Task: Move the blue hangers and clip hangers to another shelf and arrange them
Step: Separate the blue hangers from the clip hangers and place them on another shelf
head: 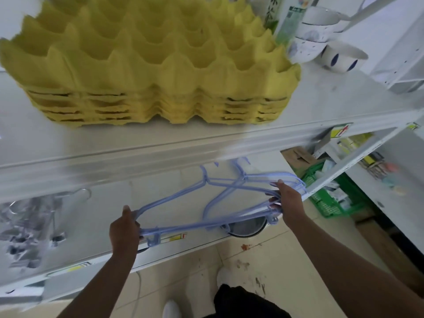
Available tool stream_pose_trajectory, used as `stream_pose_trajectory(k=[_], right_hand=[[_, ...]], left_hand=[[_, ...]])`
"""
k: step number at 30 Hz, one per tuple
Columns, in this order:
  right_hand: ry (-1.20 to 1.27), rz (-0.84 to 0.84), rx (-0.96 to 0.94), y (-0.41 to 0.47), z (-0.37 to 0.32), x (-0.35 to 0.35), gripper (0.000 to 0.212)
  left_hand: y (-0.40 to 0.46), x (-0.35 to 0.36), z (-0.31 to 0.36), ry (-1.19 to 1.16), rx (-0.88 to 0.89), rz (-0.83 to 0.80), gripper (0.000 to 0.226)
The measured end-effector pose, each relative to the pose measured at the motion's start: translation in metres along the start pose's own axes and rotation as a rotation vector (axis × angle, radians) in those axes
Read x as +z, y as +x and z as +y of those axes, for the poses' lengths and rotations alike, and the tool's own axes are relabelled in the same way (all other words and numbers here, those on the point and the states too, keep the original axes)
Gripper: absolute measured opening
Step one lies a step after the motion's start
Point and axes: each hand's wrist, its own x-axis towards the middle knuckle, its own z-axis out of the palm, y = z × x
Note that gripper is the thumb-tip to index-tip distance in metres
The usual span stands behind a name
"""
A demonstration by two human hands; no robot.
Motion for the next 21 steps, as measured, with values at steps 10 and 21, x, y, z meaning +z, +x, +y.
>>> stream_pose_trajectory(k=[10, 21], right_hand=[[-0.106, -0.037, 0.086, 0.089, -0.015, -0.078, 0.037], [-0.314, -0.163, 0.133, 0.203, -0.027, -0.104, 0.034]], left_hand=[[-0.044, 0.100, 0.010, 0.013, 0.014, 0.052, 0.050], [-0.066, 0.188, 0.005, 0.021, -0.061, 0.096, 0.058]])
